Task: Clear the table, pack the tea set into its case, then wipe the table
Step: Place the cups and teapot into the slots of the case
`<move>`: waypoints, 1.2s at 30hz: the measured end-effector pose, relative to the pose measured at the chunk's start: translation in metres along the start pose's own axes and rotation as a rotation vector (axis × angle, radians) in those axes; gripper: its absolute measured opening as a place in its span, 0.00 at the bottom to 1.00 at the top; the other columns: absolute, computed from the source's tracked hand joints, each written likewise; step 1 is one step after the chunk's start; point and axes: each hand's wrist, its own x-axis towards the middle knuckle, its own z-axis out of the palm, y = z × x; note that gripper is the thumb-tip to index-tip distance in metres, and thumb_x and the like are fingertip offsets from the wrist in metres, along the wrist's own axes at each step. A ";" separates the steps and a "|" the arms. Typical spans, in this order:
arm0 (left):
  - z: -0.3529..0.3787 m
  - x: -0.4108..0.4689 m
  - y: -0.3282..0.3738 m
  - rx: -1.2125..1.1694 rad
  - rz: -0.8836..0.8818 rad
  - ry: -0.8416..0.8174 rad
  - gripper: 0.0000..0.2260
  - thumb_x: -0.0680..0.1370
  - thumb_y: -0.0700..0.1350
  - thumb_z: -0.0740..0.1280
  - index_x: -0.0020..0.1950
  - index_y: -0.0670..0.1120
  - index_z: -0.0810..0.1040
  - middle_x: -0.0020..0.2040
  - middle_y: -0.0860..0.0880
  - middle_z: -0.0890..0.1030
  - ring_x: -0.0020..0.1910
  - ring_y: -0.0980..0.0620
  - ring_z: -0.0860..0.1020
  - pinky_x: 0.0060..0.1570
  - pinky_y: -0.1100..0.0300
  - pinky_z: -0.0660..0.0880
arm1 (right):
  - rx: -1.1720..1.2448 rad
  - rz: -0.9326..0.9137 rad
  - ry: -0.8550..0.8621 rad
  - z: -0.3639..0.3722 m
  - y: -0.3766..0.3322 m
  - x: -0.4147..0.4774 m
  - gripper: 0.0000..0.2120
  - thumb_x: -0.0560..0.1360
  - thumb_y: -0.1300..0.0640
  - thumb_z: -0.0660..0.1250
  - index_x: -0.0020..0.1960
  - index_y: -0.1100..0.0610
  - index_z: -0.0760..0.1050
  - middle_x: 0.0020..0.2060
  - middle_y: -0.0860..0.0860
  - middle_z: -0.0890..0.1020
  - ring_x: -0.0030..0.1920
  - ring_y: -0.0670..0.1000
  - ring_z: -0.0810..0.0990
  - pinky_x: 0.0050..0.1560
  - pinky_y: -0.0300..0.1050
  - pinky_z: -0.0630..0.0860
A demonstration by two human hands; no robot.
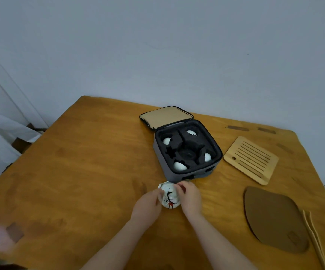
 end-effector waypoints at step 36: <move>-0.047 0.033 0.087 -0.325 0.002 0.099 0.10 0.79 0.48 0.63 0.43 0.43 0.75 0.36 0.47 0.82 0.37 0.49 0.80 0.36 0.55 0.76 | 0.298 0.249 0.022 -0.111 -0.033 0.008 0.11 0.80 0.58 0.59 0.38 0.57 0.66 0.31 0.50 0.69 0.31 0.48 0.65 0.32 0.42 0.62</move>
